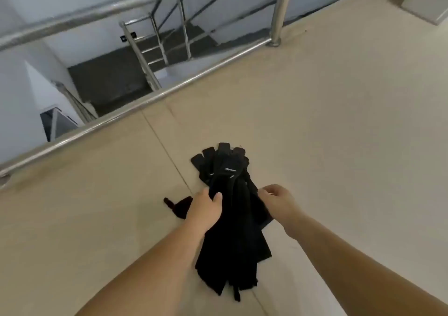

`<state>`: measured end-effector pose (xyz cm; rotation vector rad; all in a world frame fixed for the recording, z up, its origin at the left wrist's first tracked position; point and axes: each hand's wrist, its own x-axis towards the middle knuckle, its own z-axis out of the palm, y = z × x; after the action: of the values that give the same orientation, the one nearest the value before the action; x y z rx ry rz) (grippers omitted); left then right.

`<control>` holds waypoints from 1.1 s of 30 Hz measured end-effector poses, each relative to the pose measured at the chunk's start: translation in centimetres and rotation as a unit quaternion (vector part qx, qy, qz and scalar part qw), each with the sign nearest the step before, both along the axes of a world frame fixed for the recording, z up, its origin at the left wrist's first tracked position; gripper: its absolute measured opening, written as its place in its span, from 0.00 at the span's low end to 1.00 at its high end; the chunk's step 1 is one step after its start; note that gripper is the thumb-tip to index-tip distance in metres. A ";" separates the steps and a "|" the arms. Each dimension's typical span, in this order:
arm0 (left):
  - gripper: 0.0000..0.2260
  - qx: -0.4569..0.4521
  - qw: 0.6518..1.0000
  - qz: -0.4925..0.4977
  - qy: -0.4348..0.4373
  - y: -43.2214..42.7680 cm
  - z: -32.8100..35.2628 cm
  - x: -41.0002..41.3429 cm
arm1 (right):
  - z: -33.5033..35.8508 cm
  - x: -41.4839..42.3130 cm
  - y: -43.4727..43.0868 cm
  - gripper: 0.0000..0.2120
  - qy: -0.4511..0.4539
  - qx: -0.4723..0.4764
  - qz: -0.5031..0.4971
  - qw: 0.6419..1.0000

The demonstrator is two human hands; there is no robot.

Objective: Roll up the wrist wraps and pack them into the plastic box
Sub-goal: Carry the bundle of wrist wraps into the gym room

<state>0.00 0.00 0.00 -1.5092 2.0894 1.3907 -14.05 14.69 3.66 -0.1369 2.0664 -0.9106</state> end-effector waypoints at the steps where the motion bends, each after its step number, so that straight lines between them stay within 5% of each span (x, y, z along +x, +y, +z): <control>1: 0.26 0.004 1.000 0.023 0.006 -0.1 -1.7 -0.2 | -1.3 0.0 0.0 0.12 0.000 -0.001 0.012 1.000; 4: 0.31 0.090 0.991 0.098 0.009 -0.2 -5.0 -0.6 | -4.9 -0.1 0.5 0.10 -0.011 0.003 0.030 0.999; 8: 0.45 0.115 0.975 0.190 0.024 0.2 -7.8 0.1 | -8.9 -0.2 1.5 0.38 -0.041 -0.002 -0.001 0.999; 10: 0.54 0.146 0.961 0.230 0.053 -0.6 -8.4 -0.1 | -10.0 0.1 1.4 0.43 -0.097 -0.017 -0.036 0.994; 14: 0.68 0.228 0.936 0.265 0.038 -1.5 -8.2 -0.4 | -10.4 0.2 0.0 0.46 -0.065 -0.014 -0.006 0.998; 19: 0.64 0.327 0.910 0.252 0.041 0.8 -6.7 -0.2 | -9.6 -0.6 -0.8 0.55 -0.213 0.052 0.007 0.976; 23: 0.43 0.401 0.898 0.182 0.011 2.4 -6.0 0.3 | -9.3 -0.6 1.1 0.50 -0.328 0.076 0.038 0.941; 28: 0.35 0.374 0.916 0.136 0.050 4.0 -3.2 -2.0 | -7.6 -1.7 2.9 0.43 -0.323 -0.014 -0.022 0.946; 33: 0.28 0.322 0.939 0.050 0.107 4.7 6.6 -5.3 | 0.8 -2.7 4.9 0.41 -0.315 -0.124 -0.109 0.934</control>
<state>-5.29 4.66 6.59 -1.2300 1.4248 2.0853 -16.77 19.59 4.46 0.2330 1.3816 -1.1697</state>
